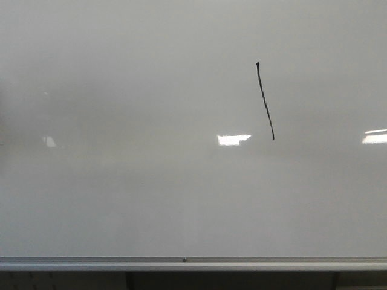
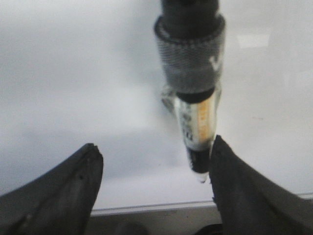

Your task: Write number 1 on whiteboard

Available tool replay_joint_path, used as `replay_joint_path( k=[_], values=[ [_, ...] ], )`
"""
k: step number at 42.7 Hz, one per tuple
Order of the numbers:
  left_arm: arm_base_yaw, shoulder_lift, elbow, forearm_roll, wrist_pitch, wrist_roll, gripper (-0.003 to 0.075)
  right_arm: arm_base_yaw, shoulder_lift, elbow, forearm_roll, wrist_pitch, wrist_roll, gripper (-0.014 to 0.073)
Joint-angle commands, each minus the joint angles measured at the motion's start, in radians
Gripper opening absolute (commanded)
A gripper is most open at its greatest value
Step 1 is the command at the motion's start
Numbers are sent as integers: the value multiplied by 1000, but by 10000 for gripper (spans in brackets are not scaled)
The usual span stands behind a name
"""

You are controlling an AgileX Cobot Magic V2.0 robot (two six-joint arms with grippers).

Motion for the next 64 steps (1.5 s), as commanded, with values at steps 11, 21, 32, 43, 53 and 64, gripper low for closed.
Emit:
replay_joint_path(
  k=[11, 21, 32, 43, 53, 64],
  values=[
    [-32, -395, 86, 30, 37, -54, 50, -6, 6, -26, 40, -155, 1, -60],
    [-104, -665, 254, 14, 7, -54, -20, -6, 6, -26, 40, -192, 1, -60],
    [-130, -1051, 450, -41, -42, -54, -20, -6, 6, -26, 40, -135, 1, -60],
    [-130, -1379, 534, -48, -46, -54, -20, -6, 6, -26, 40, -46, 1, -60],
    [-130, -1475, 534, -76, -38, -54, -20, -6, 6, -26, 40, -20, 1, -60],
    [-130, -1475, 534, -76, -38, -54, -20, -6, 6, -26, 40, -17, 1, -60]
  ],
)
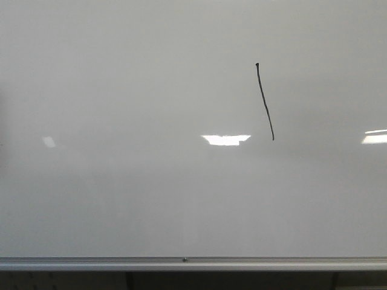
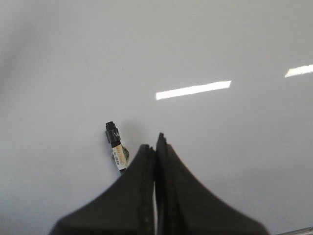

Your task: Write number 1 on whiteboard

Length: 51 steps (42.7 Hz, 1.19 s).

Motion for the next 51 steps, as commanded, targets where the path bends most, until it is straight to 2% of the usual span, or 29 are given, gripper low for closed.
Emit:
replay_joint_path(
  k=[1, 16, 21, 27, 31, 41, 49, 51],
  values=[
    [-7, 10, -24, -28, -70, -6, -20, -6, 6, -26, 31, -33, 1, -60],
    [-9, 10, -18, 7, -106, -31, -20, -6, 6, -26, 31, -7, 1, -60],
    [-46, -8, 17, 138, -159, -197, -20, -6, 6, -26, 31, -6, 1, -60],
    [-145, -69, 130, 331, -274, -418, -20, -6, 6, -26, 31, -4, 1, -60],
    [-162, -121, 202, 401, -310, -520, -20, -6, 6, -26, 31, -4, 1, -60],
    [-93, -133, 345, 413, -380, -530, -20, -6, 6, -26, 31, 0, 1, -60],
    [-52, -133, 459, 407, -543, -530, -20, -6, 6, -26, 31, 0, 1, -60],
    [-50, -133, 454, 407, -513, -530, -20, -6, 6, -26, 31, 0, 1, -60]
  ],
)
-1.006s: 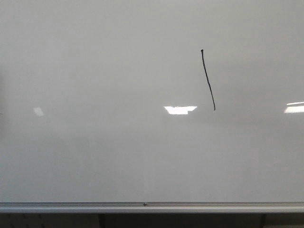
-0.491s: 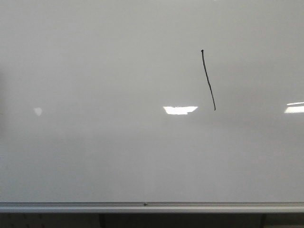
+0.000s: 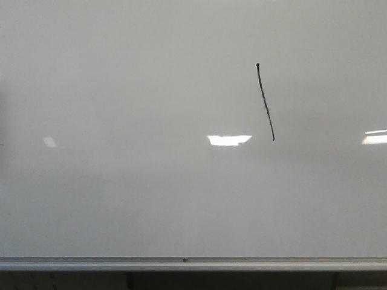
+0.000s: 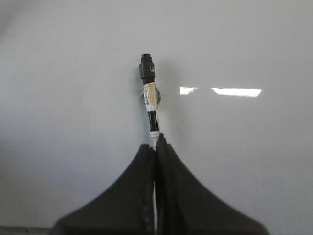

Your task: Write number 1 on whiteboard

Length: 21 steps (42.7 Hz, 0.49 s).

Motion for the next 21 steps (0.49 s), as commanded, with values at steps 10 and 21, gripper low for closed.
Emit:
replay_joint_path(
  k=[10, 21],
  values=[
    [6, -17, 22, -5, -130, -11, -20, -6, 6, -26, 33, -30, 1, -60],
    [6, -17, 22, -5, -130, -11, -20, -6, 6, -26, 33, -30, 1, -60]
  ],
)
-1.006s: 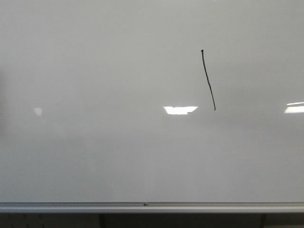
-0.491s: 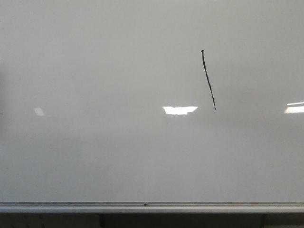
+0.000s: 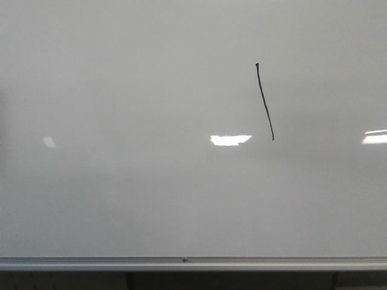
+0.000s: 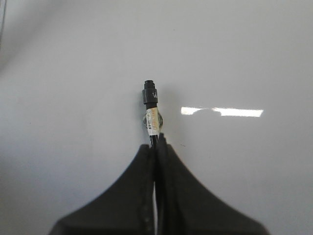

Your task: Write number 1 on whiteboard

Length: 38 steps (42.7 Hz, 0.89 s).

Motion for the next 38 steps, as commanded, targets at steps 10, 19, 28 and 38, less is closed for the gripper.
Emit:
replay_joint_path(
  k=[10, 19, 28, 38],
  values=[
    [2, -17, 22, -5, -92, -7, -20, -6, 6, -26, 33, -30, 1, -60],
    [2, -17, 22, -5, -92, -7, -20, -6, 6, -26, 33, -31, 1, -60],
    [2, -17, 22, -5, -92, -7, -20, -6, 3, -26, 7, -116, 9, -60],
    [2, -17, 22, -5, -92, -7, -20, -18, -75, 57, -308, -295, 307, -60]
  ],
)
